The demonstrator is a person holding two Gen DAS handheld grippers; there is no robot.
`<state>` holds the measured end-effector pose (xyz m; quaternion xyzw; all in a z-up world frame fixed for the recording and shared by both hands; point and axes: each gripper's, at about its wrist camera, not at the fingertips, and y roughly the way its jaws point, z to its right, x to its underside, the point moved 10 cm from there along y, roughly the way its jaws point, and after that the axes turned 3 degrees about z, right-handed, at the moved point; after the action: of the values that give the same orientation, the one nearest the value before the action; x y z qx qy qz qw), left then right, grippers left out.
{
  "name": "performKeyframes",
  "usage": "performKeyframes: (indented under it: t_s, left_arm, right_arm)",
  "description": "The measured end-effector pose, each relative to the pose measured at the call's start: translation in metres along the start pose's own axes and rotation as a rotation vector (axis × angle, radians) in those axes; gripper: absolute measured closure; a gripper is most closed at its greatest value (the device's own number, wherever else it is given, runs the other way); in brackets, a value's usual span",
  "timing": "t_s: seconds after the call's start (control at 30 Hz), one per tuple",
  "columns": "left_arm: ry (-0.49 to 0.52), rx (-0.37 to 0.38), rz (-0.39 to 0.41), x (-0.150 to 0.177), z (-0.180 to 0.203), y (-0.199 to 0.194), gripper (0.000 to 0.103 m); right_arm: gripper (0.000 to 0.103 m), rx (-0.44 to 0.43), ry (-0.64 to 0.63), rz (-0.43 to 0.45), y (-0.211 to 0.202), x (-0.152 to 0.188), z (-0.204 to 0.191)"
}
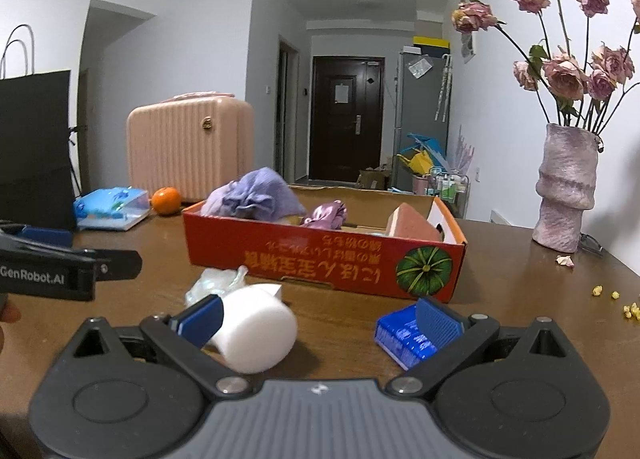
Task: Organize soft objects
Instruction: 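Withdraw both tools from the box toward the white foam cylinder and plastic cup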
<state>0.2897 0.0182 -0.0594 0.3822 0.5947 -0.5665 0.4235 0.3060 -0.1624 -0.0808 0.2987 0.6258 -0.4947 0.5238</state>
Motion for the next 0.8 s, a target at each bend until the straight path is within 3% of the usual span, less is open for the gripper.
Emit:
performKeyframes:
  t_s: [0.37,0.8]
  left_arm:
    - [-0.005,0.006,-0.023,0.009,-0.006,-0.004,0.0]
    - [-0.044,-0.004,-0.049,0.011,-0.02,0.002,0.0]
  right_arm:
    - [0.001,-0.015,-0.019,-0.027,-0.001,0.007,-0.008]
    - [0.001,-0.059,-0.106,-0.127,0.031,0.02,-0.029]
